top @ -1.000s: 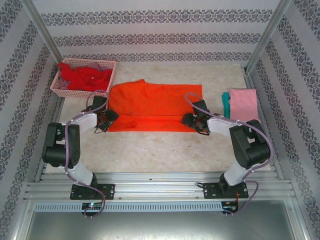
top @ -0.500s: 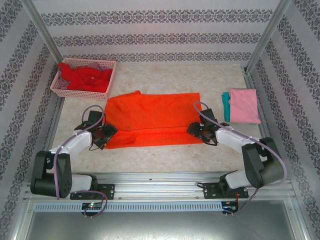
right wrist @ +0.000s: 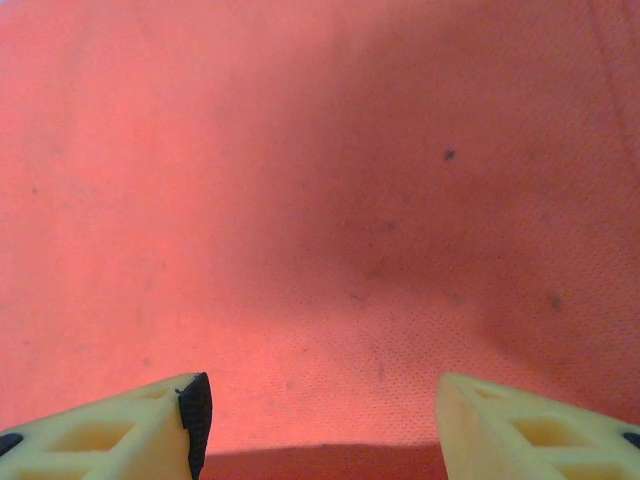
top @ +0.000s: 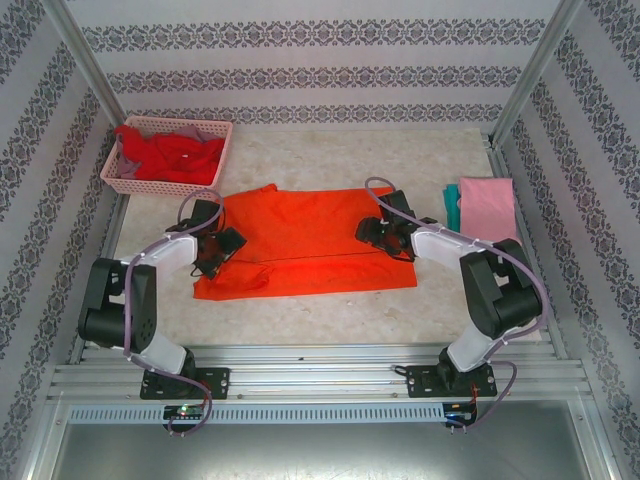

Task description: Fold and stack the t-shirts

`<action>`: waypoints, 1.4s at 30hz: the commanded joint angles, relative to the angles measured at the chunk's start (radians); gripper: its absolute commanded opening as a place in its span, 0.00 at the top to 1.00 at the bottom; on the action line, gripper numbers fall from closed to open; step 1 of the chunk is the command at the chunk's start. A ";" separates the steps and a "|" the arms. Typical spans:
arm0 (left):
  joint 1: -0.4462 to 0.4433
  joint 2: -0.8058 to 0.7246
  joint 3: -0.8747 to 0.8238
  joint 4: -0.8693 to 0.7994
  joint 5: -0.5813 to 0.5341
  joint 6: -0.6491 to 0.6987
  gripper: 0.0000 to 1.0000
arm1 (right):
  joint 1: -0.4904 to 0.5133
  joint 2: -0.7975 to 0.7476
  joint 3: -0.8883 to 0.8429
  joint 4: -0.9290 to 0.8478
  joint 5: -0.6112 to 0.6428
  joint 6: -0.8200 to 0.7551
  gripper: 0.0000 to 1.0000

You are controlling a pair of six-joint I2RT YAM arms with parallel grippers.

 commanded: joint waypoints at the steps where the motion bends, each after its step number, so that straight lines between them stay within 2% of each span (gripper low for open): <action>1: -0.009 0.034 -0.022 0.058 -0.012 -0.011 0.14 | 0.002 0.032 0.004 0.010 -0.022 0.013 0.39; 5: -0.008 0.084 -0.019 0.056 -0.015 -0.004 0.14 | -0.015 0.069 -0.016 0.023 -0.032 0.024 0.39; 10: -0.008 0.053 -0.047 0.022 -0.032 0.007 0.13 | -0.032 0.073 -0.040 0.007 -0.035 0.023 0.38; 21: -0.013 -0.214 -0.232 -0.162 -0.029 0.026 0.12 | -0.062 -0.127 -0.248 -0.079 -0.027 0.040 0.38; 25: -0.018 -0.316 -0.248 -0.214 -0.033 0.010 0.12 | -0.061 -0.215 -0.285 -0.113 -0.027 0.054 0.38; 28: -0.018 -0.336 -0.186 -0.235 -0.048 0.024 0.11 | -0.058 -0.247 -0.238 -0.122 -0.028 0.034 0.38; 32: -0.018 -0.262 -0.017 -0.242 -0.085 0.055 0.08 | -0.036 -0.245 -0.123 -0.111 -0.023 -0.011 0.38; 36: -0.016 -0.113 0.144 -0.210 -0.129 0.059 0.09 | -0.010 -0.188 -0.031 -0.082 -0.021 -0.046 0.37; 42: -0.007 0.163 0.397 -0.222 -0.170 0.011 0.29 | -0.002 -0.098 0.031 -0.025 -0.051 -0.022 0.37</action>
